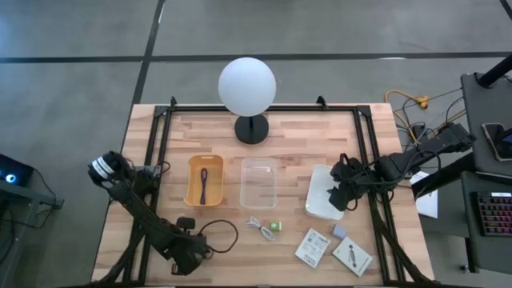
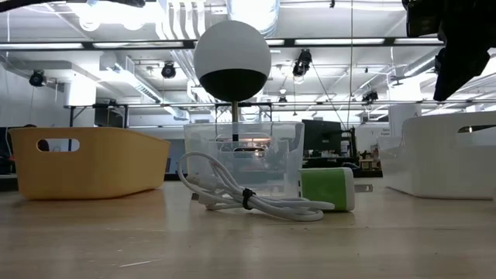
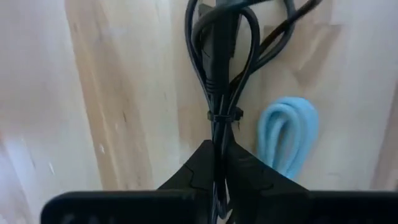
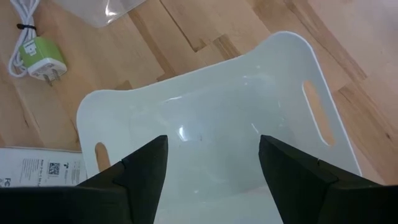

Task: Pick and place items into bin
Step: Put the black USB cable into the yellow bin

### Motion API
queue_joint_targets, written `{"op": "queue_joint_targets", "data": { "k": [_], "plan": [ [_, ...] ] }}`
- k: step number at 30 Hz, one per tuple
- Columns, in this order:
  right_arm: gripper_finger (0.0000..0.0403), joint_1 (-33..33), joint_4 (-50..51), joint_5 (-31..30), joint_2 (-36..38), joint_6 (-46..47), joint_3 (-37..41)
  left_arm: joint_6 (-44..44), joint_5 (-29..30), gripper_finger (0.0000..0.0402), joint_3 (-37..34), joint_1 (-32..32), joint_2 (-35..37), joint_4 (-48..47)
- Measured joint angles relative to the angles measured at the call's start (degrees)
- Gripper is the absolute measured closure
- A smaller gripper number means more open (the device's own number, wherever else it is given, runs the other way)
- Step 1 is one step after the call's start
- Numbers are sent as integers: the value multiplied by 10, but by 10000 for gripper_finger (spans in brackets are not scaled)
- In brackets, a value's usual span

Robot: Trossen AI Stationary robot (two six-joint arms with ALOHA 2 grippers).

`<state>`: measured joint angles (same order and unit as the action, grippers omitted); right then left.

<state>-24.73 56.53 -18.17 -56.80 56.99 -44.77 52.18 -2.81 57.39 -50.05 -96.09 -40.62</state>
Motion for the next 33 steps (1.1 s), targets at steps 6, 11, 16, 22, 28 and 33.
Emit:
{"op": "queue_joint_targets", "data": {
  "k": [6, 11, 16, 22, 28, 33],
  "plan": [
    [165, 0, 0, 0, 0, 0, 0, 250, 161, 397, 77, 8, 97, -42],
    [165, 0, 0, -24, 0, 0, 0, 641, 373, 398, 81, 18, 205, -212],
    [165, 0, -2, -53, 0, 0, 0, 684, 378, 399, 14, 116, 274, -226],
    [165, 0, -2, -54, 0, 19, 0, 578, 274, 392, -120, 267, 318, -107],
    [165, 0, -2, -40, 0, 27, 0, 550, 213, 344, -199, 303, 333, 45],
    [165, 0, -1, -34, 0, 26, 0, 452, 210, 279, -159, 301, 354, 35]
  ]
}}
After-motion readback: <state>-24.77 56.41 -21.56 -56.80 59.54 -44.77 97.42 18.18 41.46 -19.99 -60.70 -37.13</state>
